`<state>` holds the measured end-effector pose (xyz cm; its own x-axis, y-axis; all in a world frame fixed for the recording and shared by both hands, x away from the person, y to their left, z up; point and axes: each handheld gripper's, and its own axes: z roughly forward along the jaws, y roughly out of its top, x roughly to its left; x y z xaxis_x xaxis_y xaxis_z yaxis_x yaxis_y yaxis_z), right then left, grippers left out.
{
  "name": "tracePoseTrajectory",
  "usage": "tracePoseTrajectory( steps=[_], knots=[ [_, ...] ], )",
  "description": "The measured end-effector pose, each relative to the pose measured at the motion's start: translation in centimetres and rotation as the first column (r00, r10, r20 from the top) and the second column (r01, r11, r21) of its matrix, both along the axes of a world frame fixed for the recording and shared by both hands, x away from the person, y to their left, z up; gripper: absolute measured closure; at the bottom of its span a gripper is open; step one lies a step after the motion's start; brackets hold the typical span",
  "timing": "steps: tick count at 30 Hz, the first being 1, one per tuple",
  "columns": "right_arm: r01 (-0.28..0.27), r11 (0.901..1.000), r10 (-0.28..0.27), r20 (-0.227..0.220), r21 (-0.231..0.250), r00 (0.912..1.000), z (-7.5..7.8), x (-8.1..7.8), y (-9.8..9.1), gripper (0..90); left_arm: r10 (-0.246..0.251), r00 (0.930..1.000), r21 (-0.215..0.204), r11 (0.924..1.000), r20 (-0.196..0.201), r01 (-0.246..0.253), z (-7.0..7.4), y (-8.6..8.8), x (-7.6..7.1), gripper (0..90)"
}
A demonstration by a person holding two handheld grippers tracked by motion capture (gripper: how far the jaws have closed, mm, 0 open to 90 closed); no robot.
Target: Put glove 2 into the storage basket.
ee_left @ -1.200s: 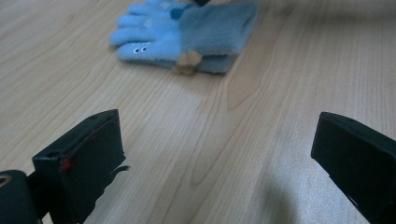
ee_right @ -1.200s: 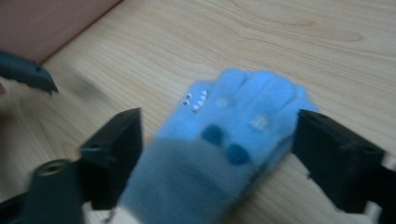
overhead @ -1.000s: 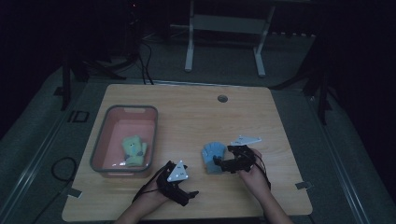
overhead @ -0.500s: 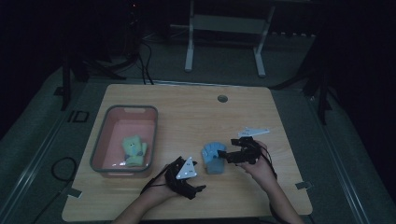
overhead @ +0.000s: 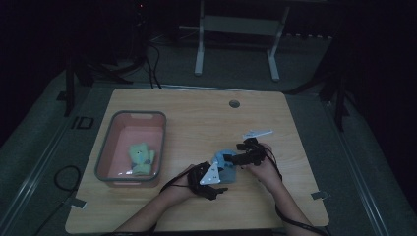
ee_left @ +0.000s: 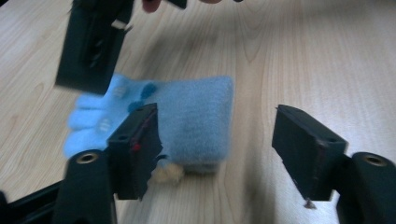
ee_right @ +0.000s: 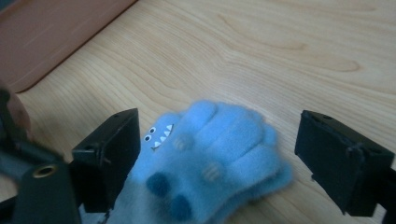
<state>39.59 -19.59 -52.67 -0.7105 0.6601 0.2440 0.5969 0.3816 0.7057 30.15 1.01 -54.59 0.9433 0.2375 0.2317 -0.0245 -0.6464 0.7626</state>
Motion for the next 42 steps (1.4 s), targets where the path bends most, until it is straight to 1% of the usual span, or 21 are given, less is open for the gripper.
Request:
tracePoseTrajectory(
  steps=[2, 3, 4, 5, 6, 8, 9, 10, 11, 14, 15, 16, 19, 20, 22, 25, 28, 31, 34, 36, 42],
  knots=[
    [0.010, 0.9999, -0.010, 0.004, -0.010, 0.9999, -0.4, 0.2, 0.1, 19.6, -0.011, 0.9999, 0.014, 0.9998, 0.002, 0.010, -0.3, -0.4, 0.2, 39.4],
    [0.007, 0.9998, -0.007, 0.002, -0.018, 1.0000, -0.6, 0.4, 0.2, 20.7, -0.011, 0.9998, 0.027, 0.9996, 0.015, 0.011, -0.4, -0.6, 0.2, 40.8],
    [0.007, 0.9998, -0.007, 0.002, -0.018, 1.0000, -0.6, 0.4, 0.2, 20.7, -0.011, 0.9998, 0.027, 0.9996, 0.015, 0.011, -0.4, -0.6, 0.2, 41.0],
    [0.016, 0.9992, -0.015, 0.005, -0.036, 0.9999, -1.1, 0.5, 0.1, 24.4, -0.011, 0.9997, 0.056, 0.9984, 0.022, 0.009, -0.7, -1.0, 0.4, 42.4],
    [0.017, 0.9991, -0.017, 0.003, -0.038, 0.9998, -1.2, 0.5, 0.1, 25.5, -0.007, 0.9992, 0.080, 0.9968, 0.040, 0.004, -0.8, -1.1, 0.4, 43.8],
    [0.019, 0.9985, -0.019, -0.003, -0.051, 0.9998, -1.7, 0.5, 0.0, 27.4, -0.009, 0.9993, 0.078, 0.9969, 0.036, 0.006, -0.9, -1.3, 0.6, 45.3],
    [0.014, 0.9984, -0.014, -0.007, -0.056, 0.9999, -2.0, 0.5, 0.0, 27.4, -0.004, 0.9989, 0.088, 0.9962, 0.046, 0.000, -0.9, -1.4, 0.6, 46.7],
    [0.005, 0.9977, -0.006, -0.013, -0.068, 0.9999, -2.2, 0.5, -0.1, 27.4, -0.002, 0.9990, 0.093, 0.9957, 0.044, -0.002, -1.0, -1.5, 0.6, 49.0],
    [-0.003, 0.9969, 0.003, 0.001, -0.079, 1.0000, -2.4, 0.3, -0.1, 28.2, 0.008, 0.9990, 0.092, 0.9956, 0.043, -0.012, -1.1, -1.6, 0.7, 50.5],
    [-0.017, 0.9942, 0.019, 0.019, -0.107, 0.9997, -2.4, -0.1, 0.0, 31.4, 0.020, 0.9980, 0.116, 0.9929, 0.059, -0.027, -1.2, -1.8, 0.7, 54.7],
    [-0.022, 0.9924, 0.026, 0.031, -0.121, 0.9992, -2.4, -0.3, 0.0, 32.3, 0.024, 0.9981, 0.115, 0.9929, 0.056, -0.030, -1.2, -1.8, 0.8, 56.7],
    [-0.027, 0.9911, 0.032, 0.042, -0.130, 0.9986, -2.4, -0.4, 0.1, 35.0, 0.029, 0.9987, 0.114, 0.9929, 0.042, -0.034, -1.2, -1.8, 0.9, 58.0],
    [-0.047, 0.9922, 0.052, 0.036, -0.115, 0.9980, -2.4, -0.6, 0.0, 46.1, 0.031, 0.9992, 0.107, 0.9937, 0.025, -0.033, -1.2, -1.6, 1.1, 62.1],
    [-0.066, 0.9926, 0.068, 0.024, -0.103, 0.9974, -2.4, -0.7, -0.1, 53.4, 0.029, 0.9994, 0.105, 0.9940, 0.021, -0.031, -1.2, -1.6, 1.2, 63.1],
    [-0.089, 0.9937, 0.089, -0.002, -0.068, 0.9960, -2.5, -0.6, -0.1, 62.9, 0.034, 0.9994, 0.098, 0.9945, 0.012, -0.035, -1.2, -1.6, 1.3, 66.6],
    [-0.106, 0.9939, 0.104, -0.038, -0.032, 0.9938, -2.7, -0.5, 0.0, 70.5, 0.039, 0.9992, 0.087, 0.9954, 0.007, -0.039, -1.2, -1.5, 1.3, 71.9],
    [-0.092, 0.9957, 0.091, -0.081, -0.006, 0.9925, -2.7, -0.3, 0.1, 74.6, 0.043, 0.9990, 0.081, 0.9958, -0.012, -0.042, -1.0, -1.3, 1.4, 75.0],
    [-0.081, 0.9967, 0.081, -0.097, 0.007, 0.9919, -2.6, -0.2, 0.1, 76.8, 0.045, 0.9984, 0.095, 0.9946, -0.033, -0.042, -0.5, -1.3, 1.5, 76.7],
    [-0.079, 0.9968, 0.080, -0.099, 0.014, 0.9919, -2.5, -0.1, 0.2, 77.7, 0.041, 0.9989, 0.110, 0.9932, -0.021, -0.038, -0.2, -1.2, 1.4, 77.5],
    [-0.085, 0.9958, 0.088, -0.104, 0.035, 0.9906, -1.9, 0.0, 0.4, 78.3, 0.035, 0.9992, 0.112, 0.9932, -0.016, -0.033, 0.4, -1.0, 1.3, 77.6],
    [-0.103, 0.9936, 0.106, -0.085, 0.047, 0.9907, -0.8, -0.1, 1.1, 78.4, 0.037, 0.9991, 0.115, 0.9927, -0.018, -0.035, 1.9, 0.0, 1.1, 77.6]
  ],
)
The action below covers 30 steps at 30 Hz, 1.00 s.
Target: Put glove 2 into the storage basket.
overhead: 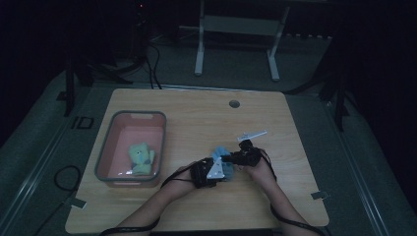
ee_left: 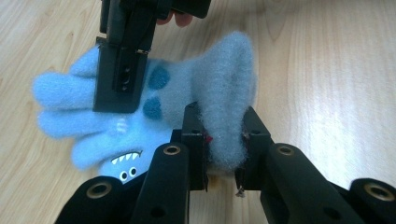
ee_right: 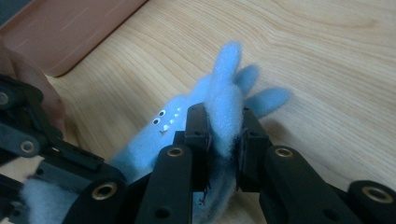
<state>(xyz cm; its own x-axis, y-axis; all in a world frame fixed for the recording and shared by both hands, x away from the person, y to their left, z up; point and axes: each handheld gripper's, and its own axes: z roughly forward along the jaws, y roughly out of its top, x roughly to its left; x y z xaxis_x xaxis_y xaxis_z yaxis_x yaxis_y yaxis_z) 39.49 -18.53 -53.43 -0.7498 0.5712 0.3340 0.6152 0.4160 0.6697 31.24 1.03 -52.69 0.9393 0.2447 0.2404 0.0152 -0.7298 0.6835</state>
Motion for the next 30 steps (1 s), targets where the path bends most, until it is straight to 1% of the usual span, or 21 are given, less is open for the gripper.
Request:
tracePoseTrajectory(
  steps=[1, 2, 4, 6, 10, 16, 18, 19, 22, 23, 25, 30],
  knots=[
    [-0.003, 1.0000, 0.003, 0.003, 0.006, 1.0000, 0.2, 0.0, 0.1, 78.5, -0.002, 1.0000, 0.001, 1.0000, -0.007, 0.002, 0.3, 0.2, 0.0, 77.6],
    [-0.008, 0.9999, 0.008, 0.001, 0.014, 1.0000, 0.4, -0.1, 0.2, 78.5, -0.002, 1.0000, 0.008, 1.0000, 0.001, 0.002, 0.6, 0.3, 0.0, 77.6],
    [-0.010, 0.9997, 0.010, 0.005, 0.021, 0.9999, 0.7, -0.1, 0.5, 78.5, -0.003, 1.0000, 0.013, 0.9999, -0.002, 0.003, 1.2, 0.6, -0.1, 77.6],
    [-0.014, 0.9992, 0.014, 0.004, 0.037, 0.9999, 1.2, -0.1, 0.7, 78.6, -0.003, 1.0000, 0.022, 0.9997, 0.008, 0.003, 1.9, 0.9, -0.2, 77.6],
    [-0.026, 0.9990, 0.026, 0.014, 0.037, 0.9996, 2.3, -0.1, 1.3, 78.6, 0.002, 0.9999, 0.038, 0.9993, 0.015, -0.002, 3.2, 1.5, -0.3, 77.5],
    [-0.041, 0.9977, 0.040, 0.027, 0.054, 0.9988, 3.9, 0.0, 2.5, 78.6, 0.018, 0.9996, 0.032, 0.9993, 0.023, -0.018, 4.7, 2.8, -0.4, 77.4],
    [-0.046, 0.9974, 0.045, 0.033, 0.055, 0.9985, 4.3, 0.0, 2.9, 78.6, 0.023, 0.9995, 0.033, 0.9992, 0.019, -0.024, 5.1, 3.2, -0.4, 77.4],
    [-0.052, 0.9971, 0.050, 0.037, 0.056, 0.9981, 4.5, 0.0, 3.1, 78.6, 0.025, 0.9994, 0.036, 0.9990, 0.026, -0.026, 5.3, 3.4, -0.5, 77.4],
    [-0.061, 0.9971, 0.059, 0.043, 0.046, 0.9973, 5.0, 0.1, 3.9, 78.6, 0.030, 0.9992, 0.041, 0.9987, 0.026, -0.031, 5.9, 4.0, -0.5, 77.4],
    [-0.064, 0.9969, 0.062, 0.049, 0.045, 0.9969, 5.1, 0.1, 4.1, 78.6, 0.029, 0.9994, 0.048, 0.9984, 0.020, -0.030, 6.1, 4.2, -0.4, 77.4],
    [-0.070, 0.9959, 0.067, 0.050, 0.057, 0.9965, 5.5, 0.2, 4.6, 78.6, 0.034, 0.9991, 0.054, 0.9979, 0.027, -0.035, 6.5, 4.6, -0.5, 77.4],
    [-0.085, 0.9942, 0.081, 0.061, 0.066, 0.9949, 6.2, 0.3, 5.8, 78.5, 0.053, 0.9981, 0.062, 0.9966, 0.029, -0.055, 7.2, 5.7, -0.7, 77.4]
  ],
)
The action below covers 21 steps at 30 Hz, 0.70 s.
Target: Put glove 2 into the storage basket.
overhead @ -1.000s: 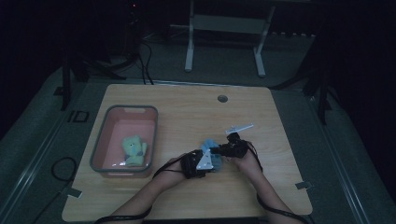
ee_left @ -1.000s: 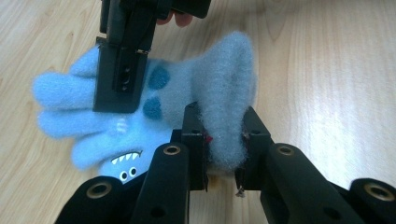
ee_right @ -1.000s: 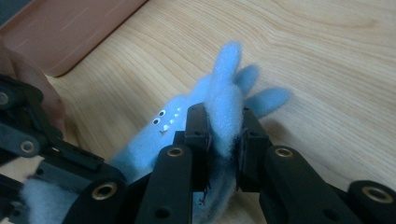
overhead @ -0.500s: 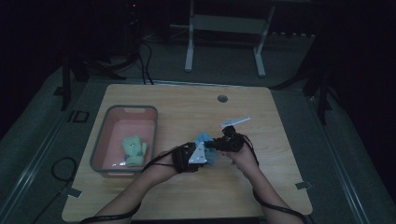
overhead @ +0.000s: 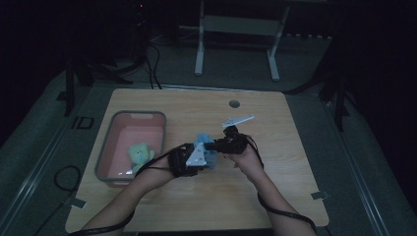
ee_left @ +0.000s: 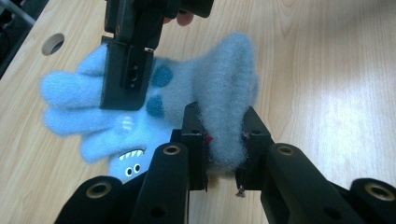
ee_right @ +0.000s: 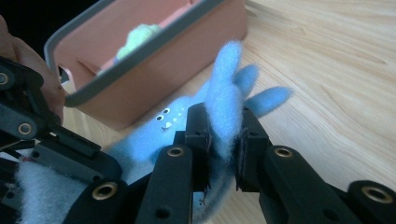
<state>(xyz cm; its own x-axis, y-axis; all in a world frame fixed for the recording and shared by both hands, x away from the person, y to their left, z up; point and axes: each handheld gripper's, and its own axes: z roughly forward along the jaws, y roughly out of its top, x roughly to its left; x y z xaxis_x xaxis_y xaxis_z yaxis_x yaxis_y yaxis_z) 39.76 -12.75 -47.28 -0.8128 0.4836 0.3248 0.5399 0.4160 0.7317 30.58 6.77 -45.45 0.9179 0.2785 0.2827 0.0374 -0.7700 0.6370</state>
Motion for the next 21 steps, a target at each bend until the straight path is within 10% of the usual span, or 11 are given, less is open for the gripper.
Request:
tracePoseTrajectory(
  steps=[21],
  knots=[
    [-0.061, 0.9980, 0.061, 0.036, 0.017, 0.9975, 2.3, 0.7, 6.2, 78.6, 0.083, 0.9962, 0.013, 0.9965, 0.027, -0.083, 1.8, 5.1, -0.6, 77.4]
  ],
)
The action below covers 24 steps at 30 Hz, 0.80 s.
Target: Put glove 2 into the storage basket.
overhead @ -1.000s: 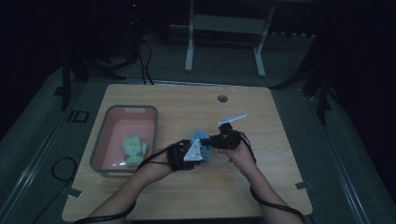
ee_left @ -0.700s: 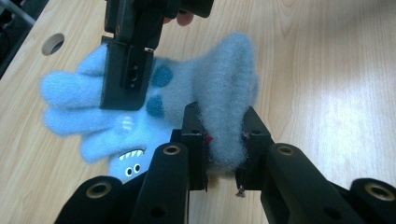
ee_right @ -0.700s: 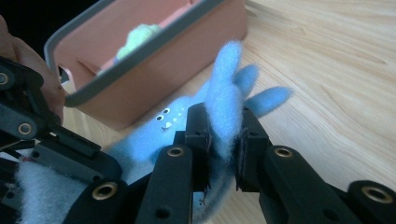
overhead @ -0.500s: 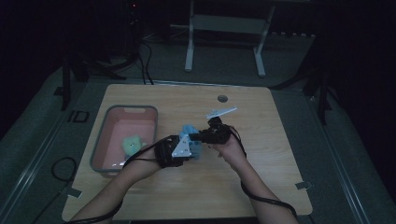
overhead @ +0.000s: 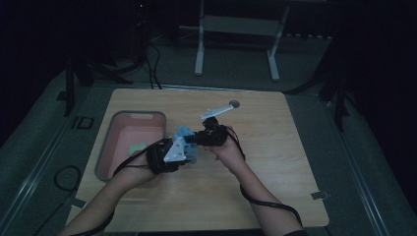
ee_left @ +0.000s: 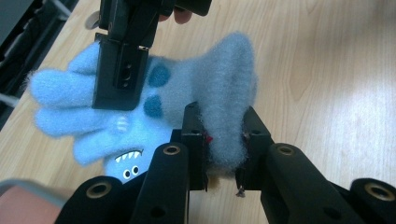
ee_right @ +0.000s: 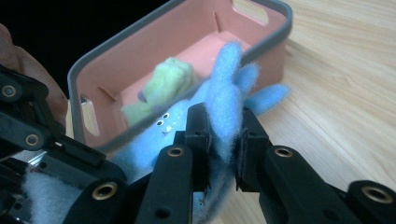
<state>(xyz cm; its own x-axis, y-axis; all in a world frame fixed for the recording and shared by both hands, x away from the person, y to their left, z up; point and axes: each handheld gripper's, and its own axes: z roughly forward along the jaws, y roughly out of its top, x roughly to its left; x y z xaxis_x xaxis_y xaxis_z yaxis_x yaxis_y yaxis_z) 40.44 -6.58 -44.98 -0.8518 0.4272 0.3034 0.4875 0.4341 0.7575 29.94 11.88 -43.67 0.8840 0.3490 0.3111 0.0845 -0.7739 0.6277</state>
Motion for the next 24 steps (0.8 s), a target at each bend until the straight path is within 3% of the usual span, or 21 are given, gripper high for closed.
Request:
tracePoseTrajectory(
  steps=[11, 24],
  knots=[
    [-0.044, 0.9990, 0.044, 0.004, 0.005, 0.9990, 0.5, 0.4, 4.5, 78.7, 0.059, 0.9983, 0.011, 0.9982, -0.005, -0.059, 0.2, 3.9, -0.3, 77.4],
    [-0.095, 0.9955, 0.095, -0.017, 0.010, 0.9954, -0.2, 0.2, 10.1, 78.7, 0.137, 0.9899, 0.022, 0.9904, -0.035, -0.137, -0.6, 8.6, -1.3, 77.4]
  ],
)
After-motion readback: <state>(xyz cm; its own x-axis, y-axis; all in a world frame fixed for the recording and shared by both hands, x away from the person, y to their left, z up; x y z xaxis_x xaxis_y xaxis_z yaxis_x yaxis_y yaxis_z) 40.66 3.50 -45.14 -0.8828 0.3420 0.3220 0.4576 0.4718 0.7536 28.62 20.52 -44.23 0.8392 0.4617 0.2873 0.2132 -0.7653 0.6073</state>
